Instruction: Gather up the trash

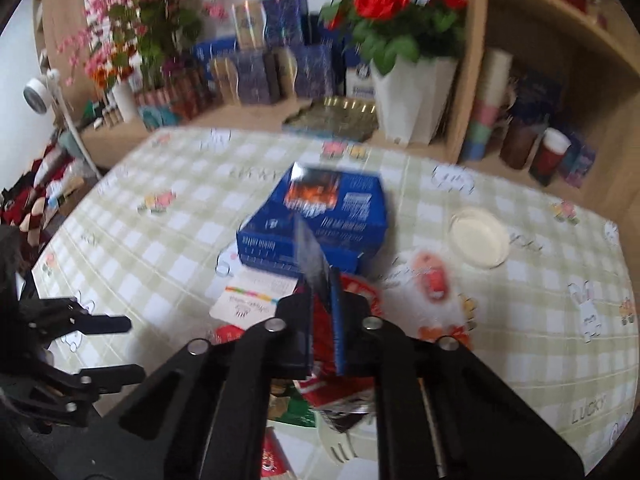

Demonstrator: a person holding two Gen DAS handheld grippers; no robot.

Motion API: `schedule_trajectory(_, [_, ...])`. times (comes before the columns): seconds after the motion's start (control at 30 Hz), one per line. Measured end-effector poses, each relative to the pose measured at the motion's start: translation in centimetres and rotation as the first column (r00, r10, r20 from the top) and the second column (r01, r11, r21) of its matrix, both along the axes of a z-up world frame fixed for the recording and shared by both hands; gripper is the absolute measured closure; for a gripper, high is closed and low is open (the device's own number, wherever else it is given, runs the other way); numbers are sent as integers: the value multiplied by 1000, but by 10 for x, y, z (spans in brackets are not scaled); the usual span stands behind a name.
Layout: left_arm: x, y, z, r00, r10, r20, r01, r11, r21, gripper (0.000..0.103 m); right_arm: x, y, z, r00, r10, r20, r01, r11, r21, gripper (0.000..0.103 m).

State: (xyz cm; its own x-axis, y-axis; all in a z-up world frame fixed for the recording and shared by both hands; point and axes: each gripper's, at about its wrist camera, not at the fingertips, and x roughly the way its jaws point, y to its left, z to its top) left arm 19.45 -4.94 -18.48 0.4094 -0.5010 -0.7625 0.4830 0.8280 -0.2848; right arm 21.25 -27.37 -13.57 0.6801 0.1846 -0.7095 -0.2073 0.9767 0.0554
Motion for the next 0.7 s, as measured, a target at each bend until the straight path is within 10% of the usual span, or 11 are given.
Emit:
schedule_trajectory(0.5, [26, -28, -14, 999, 2, -39, -2, 1000, 2, 63, -85, -60, 46, 978, -145, 148, 134, 987, 87, 95])
schedule_trajectory(0.7, [27, -29, -19, 998, -4, -61, 4, 1000, 0, 98, -114, -68, 41, 984, -139, 116, 123, 983, 134, 95])
